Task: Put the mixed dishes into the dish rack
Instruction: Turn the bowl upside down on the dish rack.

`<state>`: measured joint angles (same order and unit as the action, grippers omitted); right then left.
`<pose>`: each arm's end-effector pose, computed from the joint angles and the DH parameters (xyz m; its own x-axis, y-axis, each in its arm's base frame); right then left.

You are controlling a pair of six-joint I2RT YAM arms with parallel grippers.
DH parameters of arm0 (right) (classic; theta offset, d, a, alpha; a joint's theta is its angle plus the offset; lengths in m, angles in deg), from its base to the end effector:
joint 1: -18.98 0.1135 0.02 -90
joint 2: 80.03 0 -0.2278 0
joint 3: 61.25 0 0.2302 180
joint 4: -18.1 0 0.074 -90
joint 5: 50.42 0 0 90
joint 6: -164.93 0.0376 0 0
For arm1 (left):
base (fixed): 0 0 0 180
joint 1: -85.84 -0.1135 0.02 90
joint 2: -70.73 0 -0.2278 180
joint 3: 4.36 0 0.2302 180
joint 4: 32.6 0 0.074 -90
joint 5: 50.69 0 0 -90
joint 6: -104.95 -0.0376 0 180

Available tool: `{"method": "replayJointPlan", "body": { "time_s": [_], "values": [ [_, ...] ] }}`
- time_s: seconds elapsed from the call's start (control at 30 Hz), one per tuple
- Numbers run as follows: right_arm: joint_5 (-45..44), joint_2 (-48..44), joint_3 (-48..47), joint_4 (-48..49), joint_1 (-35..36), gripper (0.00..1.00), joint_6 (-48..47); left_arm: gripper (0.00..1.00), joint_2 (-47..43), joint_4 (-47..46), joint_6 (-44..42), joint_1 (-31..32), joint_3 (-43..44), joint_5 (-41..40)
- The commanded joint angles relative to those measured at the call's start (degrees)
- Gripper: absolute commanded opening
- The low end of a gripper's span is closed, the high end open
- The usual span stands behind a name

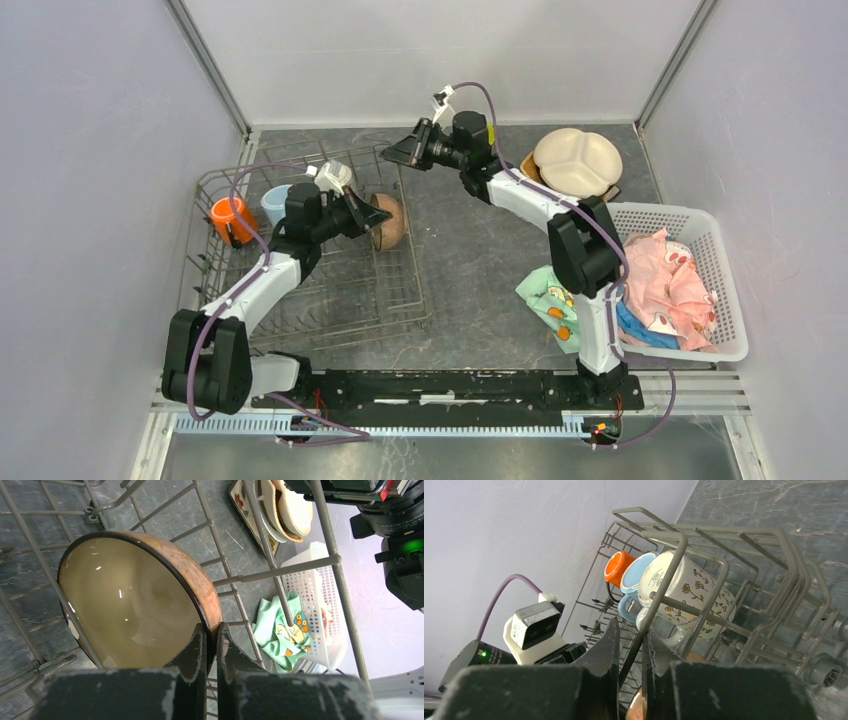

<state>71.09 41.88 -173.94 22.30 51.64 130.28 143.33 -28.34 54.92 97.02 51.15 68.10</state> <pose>0.3878 0.2720 0.2607 -0.7809 0.3325 -0.5288 -0.4502 0.2872 0.8455 0.2629 -0.0704 0.2243 -0.6655 -0.4423 -0.6012 0.2380 0.6376 -0.7327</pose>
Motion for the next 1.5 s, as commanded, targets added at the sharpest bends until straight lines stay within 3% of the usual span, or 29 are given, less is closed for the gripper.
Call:
{"method": "replayJointPlan", "body": {
  "time_s": [0.0,0.27,0.47,0.63,1.0,1.2,1.47],
  "values": [
    [10.45,-12.18,6.90,23.43,-1.47,0.00,-19.77,0.02,-0.76,-4.39,-3.64,0.38,1.78,-5.55],
    [7.55,-18.79,17.48,29.25,-4.37,0.00,-22.49,0.02,1.15,-6.52,-3.10,4.27,3.01,-5.51],
    [4.81,-20.37,18.66,19.82,-4.71,0.00,-28.21,0.02,2.28,-7.22,-2.52,5.52,3.74,-5.67],
    [0.87,-21.97,22.02,17.78,-5.14,0.00,-30.20,0.02,2.33,-7.13,-2.60,5.61,4.48,-5.86],
    [4.13,-11.28,13.71,8.84,-5.86,0.01,-29.07,0.02,4.93,-1.93,-4.71,5.31,8.49,-9.64],
    [3.96,-8.42,8.66,1.75,-5.96,0.03,-33.67,0.02,4.87,0.15,-1.32,3.45,9.59,-9.26],
    [2.82,-8.43,7.86,-0.36,-6.73,0.04,-35.28,0.02,3.33,-0.64,4.28,-1.51,6.34,-6.21]
  ]
}}
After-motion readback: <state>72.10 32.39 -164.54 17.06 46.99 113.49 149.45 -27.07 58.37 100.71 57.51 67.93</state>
